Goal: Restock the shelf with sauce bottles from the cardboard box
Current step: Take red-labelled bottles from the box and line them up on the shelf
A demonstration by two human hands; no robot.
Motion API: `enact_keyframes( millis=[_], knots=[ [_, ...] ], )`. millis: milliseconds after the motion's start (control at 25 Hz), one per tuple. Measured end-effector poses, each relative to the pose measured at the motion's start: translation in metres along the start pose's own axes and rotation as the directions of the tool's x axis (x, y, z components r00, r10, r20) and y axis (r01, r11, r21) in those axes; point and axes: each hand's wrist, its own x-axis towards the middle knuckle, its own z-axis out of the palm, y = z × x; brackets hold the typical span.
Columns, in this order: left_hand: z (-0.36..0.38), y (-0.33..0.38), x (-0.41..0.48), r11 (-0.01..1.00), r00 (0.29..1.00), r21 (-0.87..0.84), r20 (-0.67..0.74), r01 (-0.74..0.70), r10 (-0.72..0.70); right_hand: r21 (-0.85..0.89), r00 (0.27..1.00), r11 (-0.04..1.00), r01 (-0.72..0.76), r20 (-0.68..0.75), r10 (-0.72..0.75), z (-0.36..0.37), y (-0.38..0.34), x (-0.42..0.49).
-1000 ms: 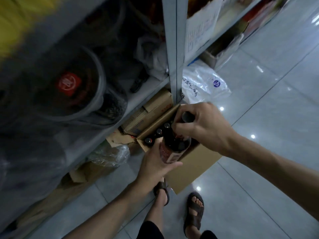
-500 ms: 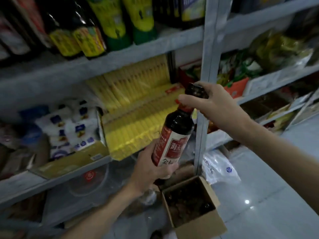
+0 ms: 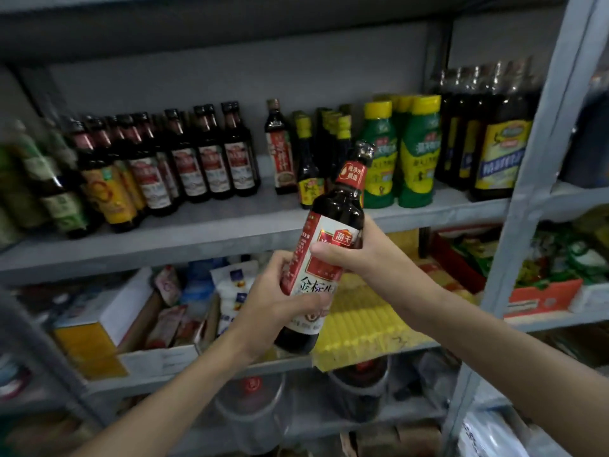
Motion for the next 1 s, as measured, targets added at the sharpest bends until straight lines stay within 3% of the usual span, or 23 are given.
enact_keyframes(
  millis=[360, 640, 720, 840, 1000],
  knots=[
    [-0.215, 0.004, 0.028, 0.987, 0.989, 0.145, -0.123, -0.063, 0.081, -0.072, 0.997, 0.997, 0.038, 0.065, -0.033, 0.176, -0.044, 0.13],
    [-0.348, 0.0, 0.079, 0.924, 0.997, 0.373, 0.037, -0.082, 0.074, -0.195, 0.991, 0.972, 0.129, -0.012, -0.134, 0.249, -0.063, 0.233],
    [-0.371, -0.012, 0.096, 0.843, 0.998, 0.536, 0.046, -0.052, 0.032, -0.25, 0.985, 0.959, 0.135, -0.072, -0.158, 0.248, -0.06, 0.263],
    [-0.387, -0.034, 0.119, 0.638, 0.991, 0.77, 0.085, 0.0, -0.102, -0.29, 0.979, 0.949, 0.125, -0.118, -0.165, 0.243, -0.048, 0.31],
    [-0.383, -0.049, 0.148, 0.506, 0.949, 0.862, 0.167, -0.009, -0.267, -0.283, 0.983, 0.955, 0.087, -0.133, -0.129, 0.242, -0.016, 0.36]
  ],
)
